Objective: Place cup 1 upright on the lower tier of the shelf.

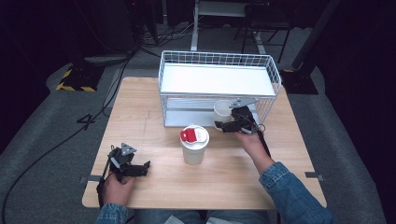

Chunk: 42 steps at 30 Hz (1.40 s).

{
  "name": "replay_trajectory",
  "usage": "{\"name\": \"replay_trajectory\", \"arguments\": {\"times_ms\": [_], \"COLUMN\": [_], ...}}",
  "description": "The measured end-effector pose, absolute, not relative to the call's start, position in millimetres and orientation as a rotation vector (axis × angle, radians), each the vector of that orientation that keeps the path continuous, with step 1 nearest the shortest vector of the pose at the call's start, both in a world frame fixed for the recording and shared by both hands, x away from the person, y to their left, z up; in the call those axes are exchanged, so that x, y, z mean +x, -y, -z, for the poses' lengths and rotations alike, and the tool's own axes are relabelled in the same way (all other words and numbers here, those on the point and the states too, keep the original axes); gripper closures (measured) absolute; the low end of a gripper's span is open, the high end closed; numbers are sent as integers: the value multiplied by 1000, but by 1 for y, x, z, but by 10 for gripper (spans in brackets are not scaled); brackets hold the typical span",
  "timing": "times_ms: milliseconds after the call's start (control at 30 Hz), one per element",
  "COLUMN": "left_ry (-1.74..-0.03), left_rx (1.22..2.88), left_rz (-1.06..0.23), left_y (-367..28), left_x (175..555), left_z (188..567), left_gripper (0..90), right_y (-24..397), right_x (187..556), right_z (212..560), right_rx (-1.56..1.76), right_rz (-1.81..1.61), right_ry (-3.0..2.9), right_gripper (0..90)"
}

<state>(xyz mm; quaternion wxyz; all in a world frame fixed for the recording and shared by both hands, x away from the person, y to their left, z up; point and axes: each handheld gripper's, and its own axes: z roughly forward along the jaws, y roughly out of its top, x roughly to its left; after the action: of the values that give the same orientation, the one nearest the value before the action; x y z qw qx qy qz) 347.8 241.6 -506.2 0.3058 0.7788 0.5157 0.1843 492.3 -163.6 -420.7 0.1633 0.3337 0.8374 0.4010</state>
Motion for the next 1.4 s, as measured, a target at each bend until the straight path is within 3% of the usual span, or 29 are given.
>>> {"name": "replay_trajectory", "arguments": {"times_ms": [1400], "left_ry": [-1364], "left_rx": [2061], "left_rz": [-488], "left_y": [-242], "left_x": [348], "left_z": [506], "left_gripper": [7], "right_y": [135], "right_x": [534], "right_z": [464], "right_rx": [1134], "right_rz": [-1121], "right_ry": [-2222], "right_gripper": [229]}}
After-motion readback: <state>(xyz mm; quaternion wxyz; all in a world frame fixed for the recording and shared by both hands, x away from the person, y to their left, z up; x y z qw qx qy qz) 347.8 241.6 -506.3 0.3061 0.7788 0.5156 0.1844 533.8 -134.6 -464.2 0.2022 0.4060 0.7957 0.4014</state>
